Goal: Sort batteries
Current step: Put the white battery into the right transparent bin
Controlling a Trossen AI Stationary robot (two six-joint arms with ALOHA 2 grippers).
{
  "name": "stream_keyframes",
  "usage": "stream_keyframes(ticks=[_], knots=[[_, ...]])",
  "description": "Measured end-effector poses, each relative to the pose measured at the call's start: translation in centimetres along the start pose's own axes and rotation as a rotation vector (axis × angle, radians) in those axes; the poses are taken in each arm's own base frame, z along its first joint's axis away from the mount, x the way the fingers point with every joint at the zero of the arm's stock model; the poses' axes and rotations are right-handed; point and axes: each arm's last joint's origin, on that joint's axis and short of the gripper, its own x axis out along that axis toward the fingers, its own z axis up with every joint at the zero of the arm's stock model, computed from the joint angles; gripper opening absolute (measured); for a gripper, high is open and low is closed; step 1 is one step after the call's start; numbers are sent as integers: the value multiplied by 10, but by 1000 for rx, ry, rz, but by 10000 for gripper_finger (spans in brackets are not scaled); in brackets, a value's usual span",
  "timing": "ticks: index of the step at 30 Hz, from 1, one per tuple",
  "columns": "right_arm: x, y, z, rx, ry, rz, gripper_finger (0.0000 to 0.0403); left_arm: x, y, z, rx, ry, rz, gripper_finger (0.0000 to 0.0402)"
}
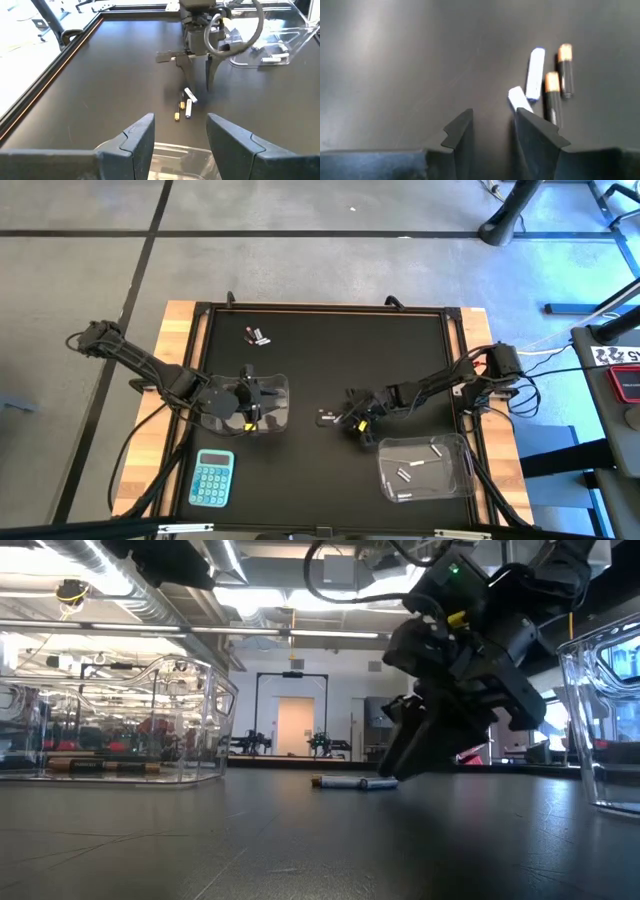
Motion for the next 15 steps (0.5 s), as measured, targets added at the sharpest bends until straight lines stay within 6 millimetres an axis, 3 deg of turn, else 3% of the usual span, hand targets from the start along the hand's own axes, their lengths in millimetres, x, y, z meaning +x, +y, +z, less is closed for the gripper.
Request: stream_keyframes(ticks=[8, 15], knots=[[-5, -1, 10, -12, -53, -6, 149, 0, 0, 0, -1, -1, 0, 169], [1, -1, -1, -18, 31, -24, 149, 0, 0, 0, -1, -1, -1, 169]])
